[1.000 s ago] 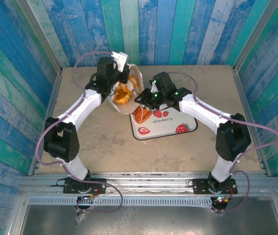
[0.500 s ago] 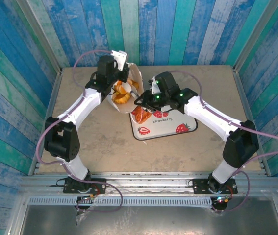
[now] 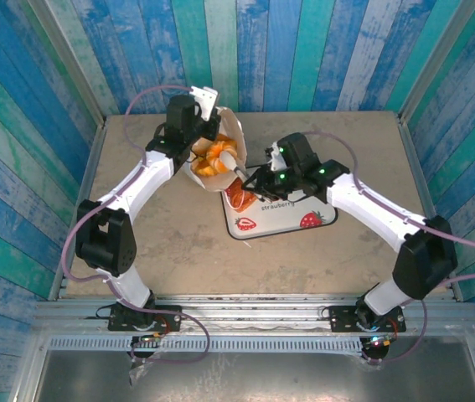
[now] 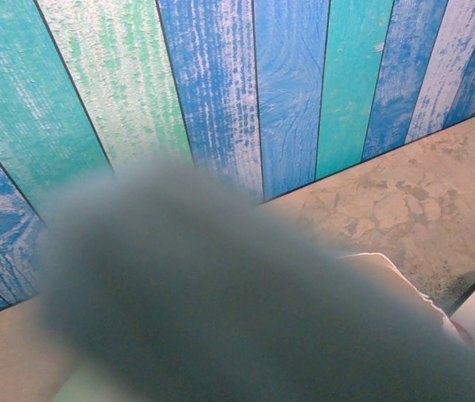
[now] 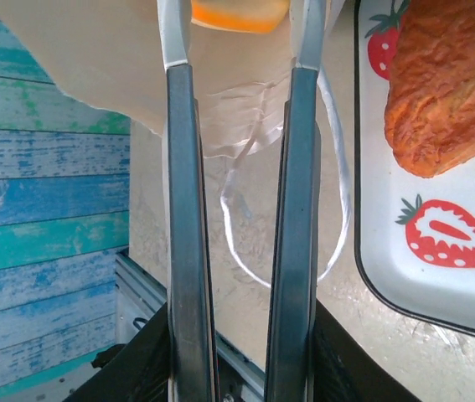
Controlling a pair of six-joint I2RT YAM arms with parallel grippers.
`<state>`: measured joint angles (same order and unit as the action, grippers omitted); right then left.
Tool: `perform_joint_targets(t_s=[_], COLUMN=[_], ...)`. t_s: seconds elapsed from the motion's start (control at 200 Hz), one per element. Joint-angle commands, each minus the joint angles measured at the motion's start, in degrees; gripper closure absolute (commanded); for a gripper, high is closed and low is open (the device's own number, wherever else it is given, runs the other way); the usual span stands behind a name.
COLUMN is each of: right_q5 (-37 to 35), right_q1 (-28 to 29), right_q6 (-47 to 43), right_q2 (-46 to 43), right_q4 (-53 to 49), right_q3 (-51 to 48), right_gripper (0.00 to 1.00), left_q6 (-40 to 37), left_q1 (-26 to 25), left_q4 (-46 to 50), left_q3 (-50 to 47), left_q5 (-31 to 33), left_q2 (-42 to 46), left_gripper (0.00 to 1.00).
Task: Take the fake bread out of the paper bag
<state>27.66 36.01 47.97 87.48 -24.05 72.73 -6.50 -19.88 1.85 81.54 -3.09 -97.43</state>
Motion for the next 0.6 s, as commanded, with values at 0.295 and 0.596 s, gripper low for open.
perform_joint_targets(t_s=[0.295,0.596], right_q5=[2.1,3.5], right_q1=[-1.2,-10.4], right_q6=[-4.7,-5.6], right_q2=[-14.9,-25.5], right_q4=[-5.0,-7.9], right_q3=[-2.4,-7.1], right_gripper=[0.99,1.00], left_q6=[-4.0,-5.3], left_q1=[0.0,0.0], left_q4=[-0.9,0.2], left_q3=[-0.1,1.5], left_q5=[5.5,5.7], left_q2=[0.6,0.0], left_gripper=[1.00,1.00])
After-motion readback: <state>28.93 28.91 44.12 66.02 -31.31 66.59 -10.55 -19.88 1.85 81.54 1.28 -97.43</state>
